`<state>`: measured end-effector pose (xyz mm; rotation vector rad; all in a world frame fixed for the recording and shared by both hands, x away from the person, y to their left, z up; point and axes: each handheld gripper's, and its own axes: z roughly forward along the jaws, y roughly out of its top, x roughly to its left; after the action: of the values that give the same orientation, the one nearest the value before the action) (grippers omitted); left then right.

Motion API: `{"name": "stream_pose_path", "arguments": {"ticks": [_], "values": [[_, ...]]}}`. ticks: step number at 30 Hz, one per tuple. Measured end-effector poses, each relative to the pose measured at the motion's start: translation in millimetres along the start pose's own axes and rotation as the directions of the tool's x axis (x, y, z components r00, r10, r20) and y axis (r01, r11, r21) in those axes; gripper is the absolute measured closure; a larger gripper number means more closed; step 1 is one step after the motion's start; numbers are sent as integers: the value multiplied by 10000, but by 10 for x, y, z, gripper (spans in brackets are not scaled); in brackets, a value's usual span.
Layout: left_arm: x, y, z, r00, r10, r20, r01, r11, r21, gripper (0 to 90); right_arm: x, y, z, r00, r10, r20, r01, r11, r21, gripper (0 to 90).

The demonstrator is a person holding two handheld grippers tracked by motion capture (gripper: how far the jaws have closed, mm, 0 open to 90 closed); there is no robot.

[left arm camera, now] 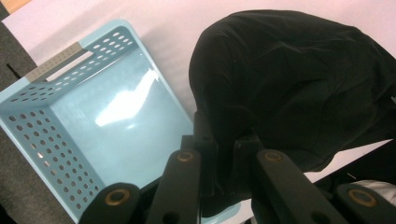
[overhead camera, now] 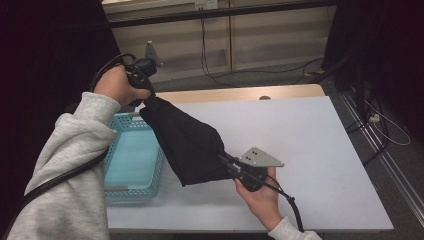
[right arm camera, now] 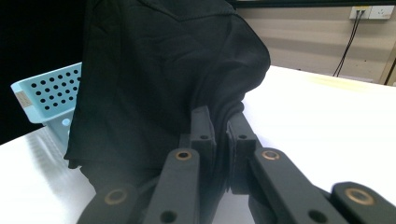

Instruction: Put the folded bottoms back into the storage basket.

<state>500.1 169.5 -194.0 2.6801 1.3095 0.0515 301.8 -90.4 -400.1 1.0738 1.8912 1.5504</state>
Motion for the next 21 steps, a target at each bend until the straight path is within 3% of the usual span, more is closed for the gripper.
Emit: {"name": "stream_pose_path", "arguments": {"ticks": [21], "values": [[208, -97, -174, 9989, -444, -136, 444, 9990, -47, 841, 121, 118, 205, 9993, -249, -286, 244, 9996, -173, 837]]}}
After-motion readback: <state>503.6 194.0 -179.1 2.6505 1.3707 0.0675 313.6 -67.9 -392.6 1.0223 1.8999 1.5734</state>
